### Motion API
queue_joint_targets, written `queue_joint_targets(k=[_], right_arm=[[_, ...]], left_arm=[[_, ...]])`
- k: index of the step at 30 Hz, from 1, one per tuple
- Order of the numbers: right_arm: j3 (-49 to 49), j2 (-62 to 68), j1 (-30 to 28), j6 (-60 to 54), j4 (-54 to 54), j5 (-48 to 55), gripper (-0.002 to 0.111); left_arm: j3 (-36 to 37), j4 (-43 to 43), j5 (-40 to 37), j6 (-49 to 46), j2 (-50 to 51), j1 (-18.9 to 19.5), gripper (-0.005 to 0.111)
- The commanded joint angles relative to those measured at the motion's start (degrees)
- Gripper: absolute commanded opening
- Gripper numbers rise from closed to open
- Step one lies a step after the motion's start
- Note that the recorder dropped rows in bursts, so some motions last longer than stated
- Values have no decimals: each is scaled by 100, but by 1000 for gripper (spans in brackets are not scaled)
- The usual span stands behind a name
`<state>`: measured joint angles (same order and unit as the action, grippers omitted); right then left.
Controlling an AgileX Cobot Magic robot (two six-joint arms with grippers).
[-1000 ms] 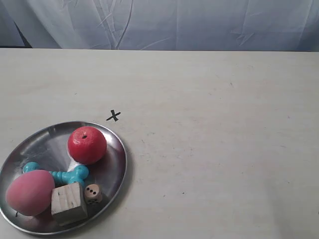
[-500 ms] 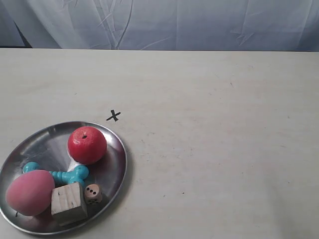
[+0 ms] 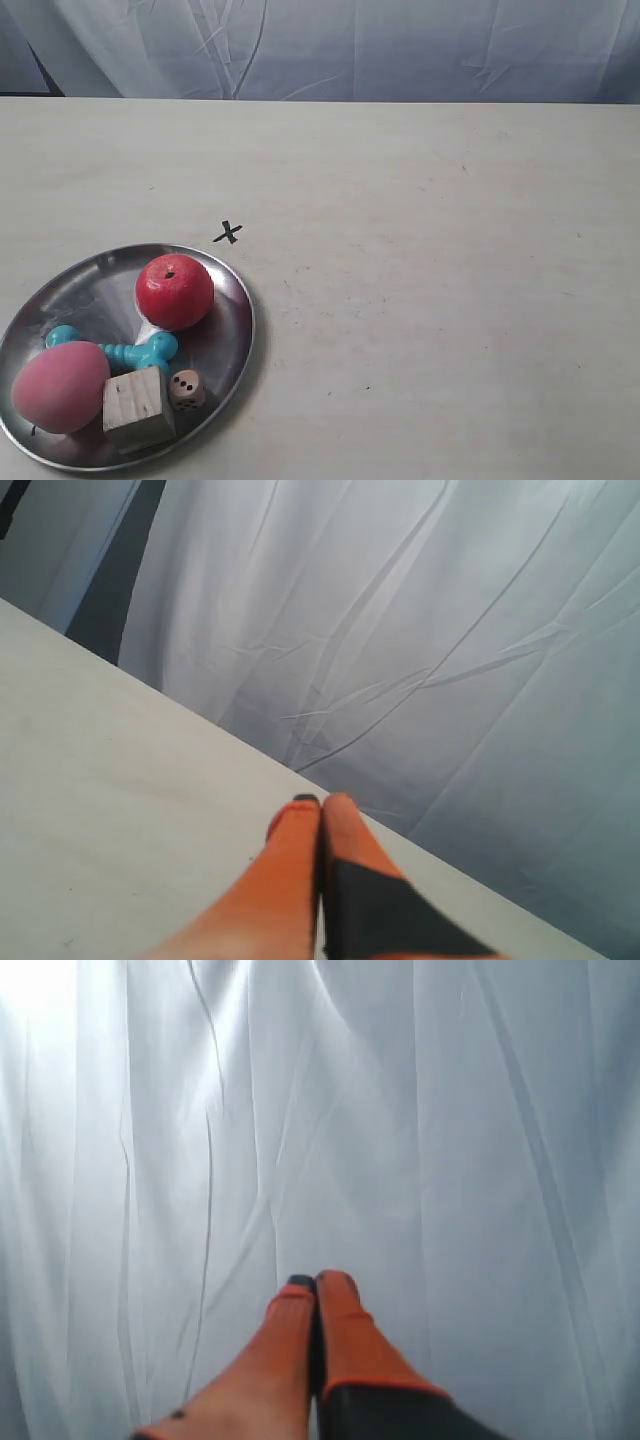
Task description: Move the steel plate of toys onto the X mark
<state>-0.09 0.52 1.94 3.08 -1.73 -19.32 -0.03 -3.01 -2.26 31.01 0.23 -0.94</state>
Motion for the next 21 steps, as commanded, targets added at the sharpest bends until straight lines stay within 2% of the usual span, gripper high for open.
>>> queue_joint_targets(k=[1,4,6,7,8,11,12,13,15,16,18,19,21], right_arm=[[9,-25,-21,966,173,-1203,-1],[9,-25,-21,2556,737,-1544,-1],[9,-25,-21,3701,1540,-864,-1],[9,-25,-21,3964,1703,-146,-1],[9,-25,-21,3973,1703,269,-1],[9,-25,-21,3973,1703,1107,-1],[9,-25,-21,4025,1703,1206,-1],[9,-25,-21,4042,1703,1131,-1],[9,-25,-21,4066,1703,946,-1],[9,-25,-21,4066,1581,964,-1],[9,-25,-21,4066,1138,1314,-1],[-92,-25,-21,4066,1108,1997,-1],[-432,-25,-21,3688,1094,3285,-1]], left_arm=[[3,-95,306,11,-23,-30,0],[3,-338,1075,11,-23,-30,0],[-180,-286,1812,-22,-23,-30,0],[-571,232,2202,-499,-23,-30,0],[-860,473,2160,-768,-23,-30,0],[-1881,1391,1398,-1750,403,-30,0],[-2661,2006,978,-2134,906,-30,0],[-2963,2173,846,-2213,1136,-30,0],[-4172,2599,54,-2226,2220,-30,0],[-4485,2599,-376,-2226,2650,-30,0],[-5107,2545,-1954,-2215,3561,-30,0],[-5245,2524,-2389,-2171,3990,-72,0],[-5323,2545,-2560,-1715,4424,-204,0]])
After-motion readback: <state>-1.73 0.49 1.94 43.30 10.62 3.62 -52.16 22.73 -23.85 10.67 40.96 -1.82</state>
